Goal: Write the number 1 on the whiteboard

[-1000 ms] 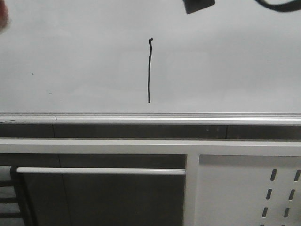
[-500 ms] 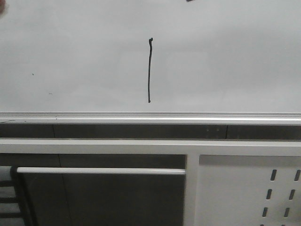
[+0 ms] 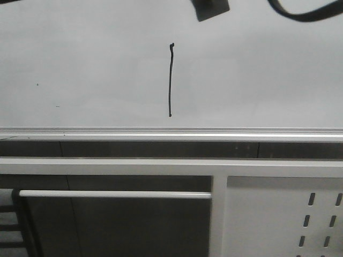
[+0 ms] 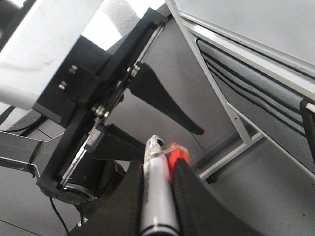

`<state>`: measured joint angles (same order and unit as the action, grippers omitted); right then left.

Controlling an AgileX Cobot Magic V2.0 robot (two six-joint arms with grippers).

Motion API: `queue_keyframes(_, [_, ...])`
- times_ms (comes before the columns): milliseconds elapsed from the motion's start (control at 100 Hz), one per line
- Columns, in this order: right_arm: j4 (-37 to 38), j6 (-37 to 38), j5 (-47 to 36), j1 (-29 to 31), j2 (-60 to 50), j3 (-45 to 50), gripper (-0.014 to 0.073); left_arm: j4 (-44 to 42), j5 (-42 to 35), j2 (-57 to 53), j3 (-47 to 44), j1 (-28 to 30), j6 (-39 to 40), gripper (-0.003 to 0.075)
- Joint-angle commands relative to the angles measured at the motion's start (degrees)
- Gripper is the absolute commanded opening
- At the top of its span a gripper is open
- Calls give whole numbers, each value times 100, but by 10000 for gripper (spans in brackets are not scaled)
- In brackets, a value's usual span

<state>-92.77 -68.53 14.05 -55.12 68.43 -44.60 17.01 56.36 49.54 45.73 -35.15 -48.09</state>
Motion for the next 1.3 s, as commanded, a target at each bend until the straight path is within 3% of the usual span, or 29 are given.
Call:
queue_keyframes(0, [23,-73,164,-5,9,-132,-78,661,-644,-41,262,-16,49,326])
queue_keyframes(400, [23,-53,12,-5,9,-132,-78,675,-341,-53,483,-16,84,313])
queue_keyframes(710, [68,-53,-78,-5,9,-132,-78,510,272,-30,483,-16,99,206])
queue_keyframes(1290, [179,-53,17,-5,9,-132,-78,-75,162,328,483,-16,651,202])
